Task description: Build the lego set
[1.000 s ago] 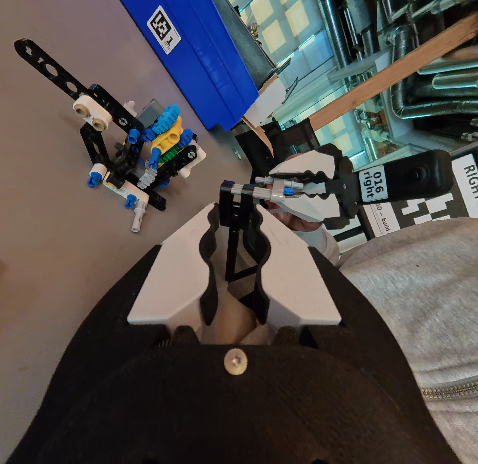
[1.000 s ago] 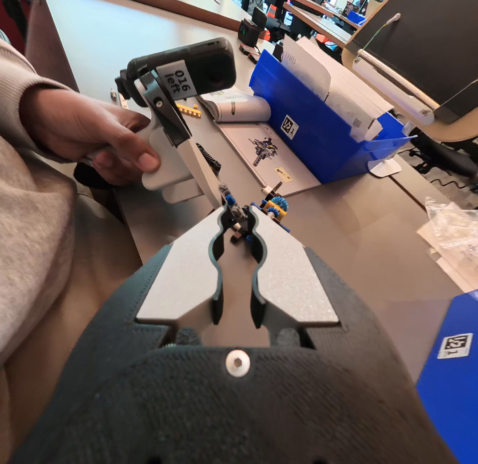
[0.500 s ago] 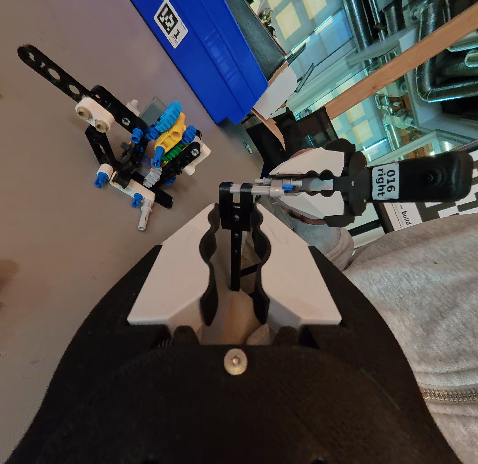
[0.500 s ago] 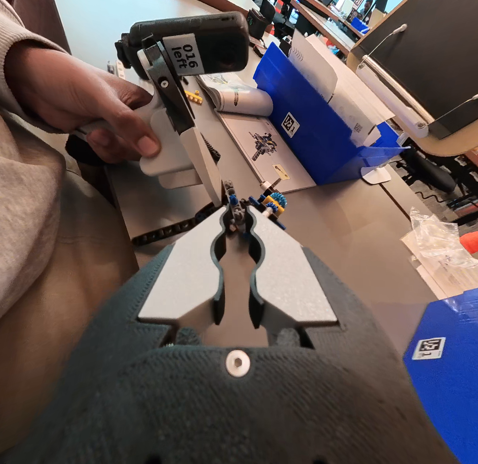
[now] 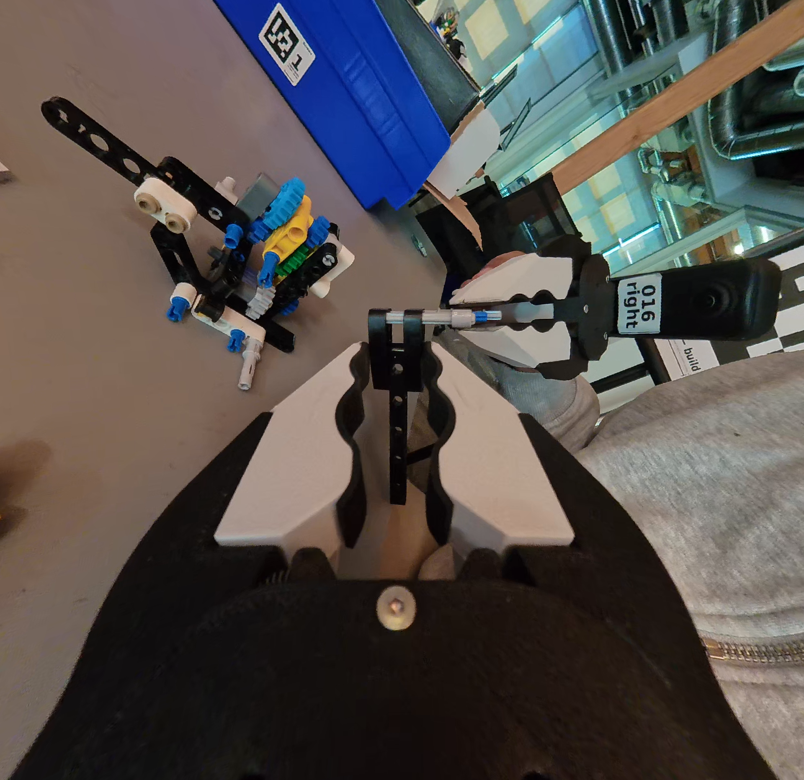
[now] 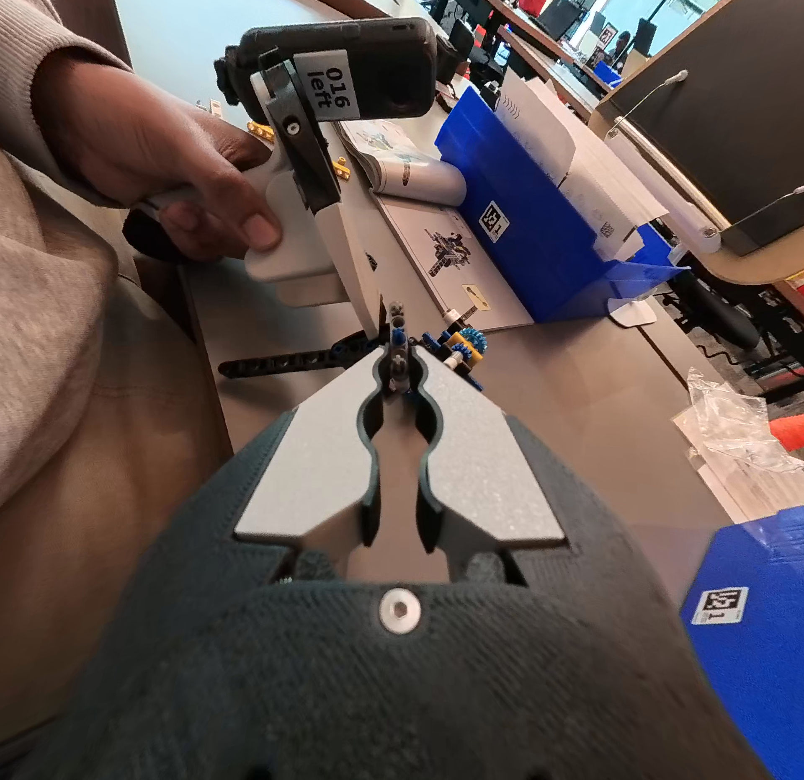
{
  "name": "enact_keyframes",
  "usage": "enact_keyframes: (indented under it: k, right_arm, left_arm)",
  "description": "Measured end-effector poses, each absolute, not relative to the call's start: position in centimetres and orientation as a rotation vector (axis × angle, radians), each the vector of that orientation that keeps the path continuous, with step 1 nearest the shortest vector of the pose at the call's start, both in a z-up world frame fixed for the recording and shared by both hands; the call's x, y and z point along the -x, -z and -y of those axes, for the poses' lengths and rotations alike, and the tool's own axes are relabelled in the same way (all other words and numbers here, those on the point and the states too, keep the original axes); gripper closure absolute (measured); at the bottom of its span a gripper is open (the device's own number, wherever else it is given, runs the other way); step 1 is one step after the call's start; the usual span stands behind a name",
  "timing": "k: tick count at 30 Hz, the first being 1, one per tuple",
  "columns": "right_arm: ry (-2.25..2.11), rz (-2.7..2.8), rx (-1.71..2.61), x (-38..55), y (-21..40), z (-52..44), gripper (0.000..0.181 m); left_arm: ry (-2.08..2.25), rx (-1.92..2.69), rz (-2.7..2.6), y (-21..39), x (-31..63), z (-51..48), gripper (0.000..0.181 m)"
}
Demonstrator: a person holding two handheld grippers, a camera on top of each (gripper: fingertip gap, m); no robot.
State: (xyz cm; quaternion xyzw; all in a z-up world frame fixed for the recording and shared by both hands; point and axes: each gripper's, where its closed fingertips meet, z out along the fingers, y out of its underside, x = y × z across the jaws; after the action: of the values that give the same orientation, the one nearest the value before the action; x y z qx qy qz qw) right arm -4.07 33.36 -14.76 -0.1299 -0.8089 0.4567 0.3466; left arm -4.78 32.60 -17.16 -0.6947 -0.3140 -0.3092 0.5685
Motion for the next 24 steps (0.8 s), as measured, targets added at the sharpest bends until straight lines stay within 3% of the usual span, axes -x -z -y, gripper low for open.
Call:
enact_keyframes:
  k: [19, 24]
  right_arm:
    - [-1.163, 2.039, 0.331, 4.6, 14.5, -33.4, 0.175]
    - [-1.174, 2.028, 0.329, 4.7, 14.3, -33.4, 0.175]
  left_arm:
    - [0.832, 1.479, 0.714, 15.5, 4.8, -32.3, 0.161]
    - [0.878, 1.427, 0.702, 15.0, 4.7, -32.2, 0.154]
